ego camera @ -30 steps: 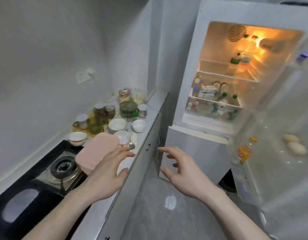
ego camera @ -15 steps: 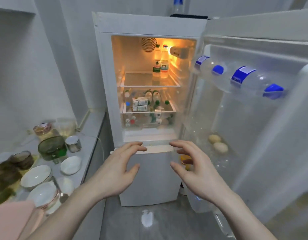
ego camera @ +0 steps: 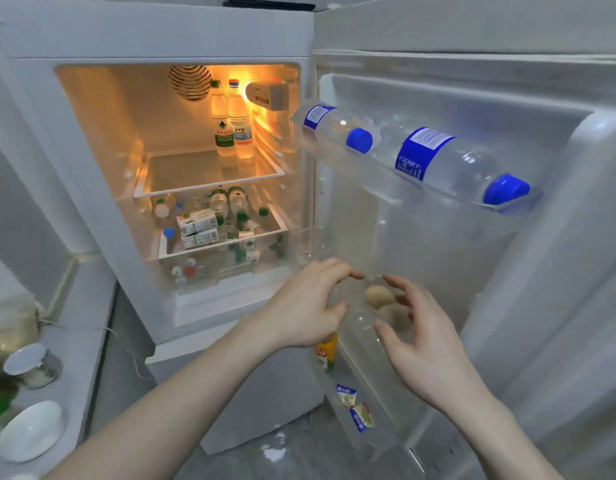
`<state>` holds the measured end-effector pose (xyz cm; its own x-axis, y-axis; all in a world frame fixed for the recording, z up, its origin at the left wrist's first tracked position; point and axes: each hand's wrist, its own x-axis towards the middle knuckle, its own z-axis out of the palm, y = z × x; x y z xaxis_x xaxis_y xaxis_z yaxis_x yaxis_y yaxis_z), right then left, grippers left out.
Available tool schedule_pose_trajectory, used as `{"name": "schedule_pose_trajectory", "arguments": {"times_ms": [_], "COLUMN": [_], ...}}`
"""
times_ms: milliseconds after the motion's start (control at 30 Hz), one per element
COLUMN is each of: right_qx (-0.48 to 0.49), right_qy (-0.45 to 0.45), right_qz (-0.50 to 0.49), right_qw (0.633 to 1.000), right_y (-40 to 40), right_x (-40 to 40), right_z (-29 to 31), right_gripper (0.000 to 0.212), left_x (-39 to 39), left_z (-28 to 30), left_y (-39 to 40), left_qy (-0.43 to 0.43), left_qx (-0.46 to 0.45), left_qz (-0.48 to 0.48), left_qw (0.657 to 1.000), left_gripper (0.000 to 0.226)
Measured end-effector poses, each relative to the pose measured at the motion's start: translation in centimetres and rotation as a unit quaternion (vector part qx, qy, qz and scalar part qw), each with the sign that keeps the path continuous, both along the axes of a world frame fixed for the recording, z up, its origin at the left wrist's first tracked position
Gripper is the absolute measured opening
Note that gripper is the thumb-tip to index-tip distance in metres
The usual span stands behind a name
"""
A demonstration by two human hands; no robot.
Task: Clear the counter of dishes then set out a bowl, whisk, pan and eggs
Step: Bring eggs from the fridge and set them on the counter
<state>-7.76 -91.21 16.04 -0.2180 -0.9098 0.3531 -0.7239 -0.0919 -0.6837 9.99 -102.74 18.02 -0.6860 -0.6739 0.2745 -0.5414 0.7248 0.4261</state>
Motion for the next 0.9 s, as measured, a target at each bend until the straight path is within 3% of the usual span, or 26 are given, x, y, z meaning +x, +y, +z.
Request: {"name": "schedule_pose_trajectory", "arguments": {"times_ms": [333,433,733,900], "right_qx": [0.109,0.128,0.162,0.178], "right_qy": [0.058,0.08,0.179,0.2], "right_qz": [-0.102,-0.131,-0.167,-0.173], "right_qw": [0.987,0.98,0.956,0.948], "right_y": [-1.9,-2.7,-3.4,-3.7], "right_x": [-0.6,-0.4,-0.6,-0.4], "right_z": [-1.4,-1.5,-1.3,-0.9], "right_gripper": [0.069,0.062,0.042,0.053], "left_x": [-6.9,-7.5,-8.3,-6.3], "left_z": [0.5,0.1,-0.6,-0.6], "left_y": [-5.1,-5.9,-6.8,-7.1], "left_qy": [-0.136,-0.15,-0.158,-0.098], "left_qx": [-0.063,-0.069,-0.1,-0.087], "left_qz": [-0.106,-0.132,-0.175,-0.167], "left_qw": [0.983,0.977,0.967,0.977], "left_gripper": [0.039,0.04,0.037,0.04]}}
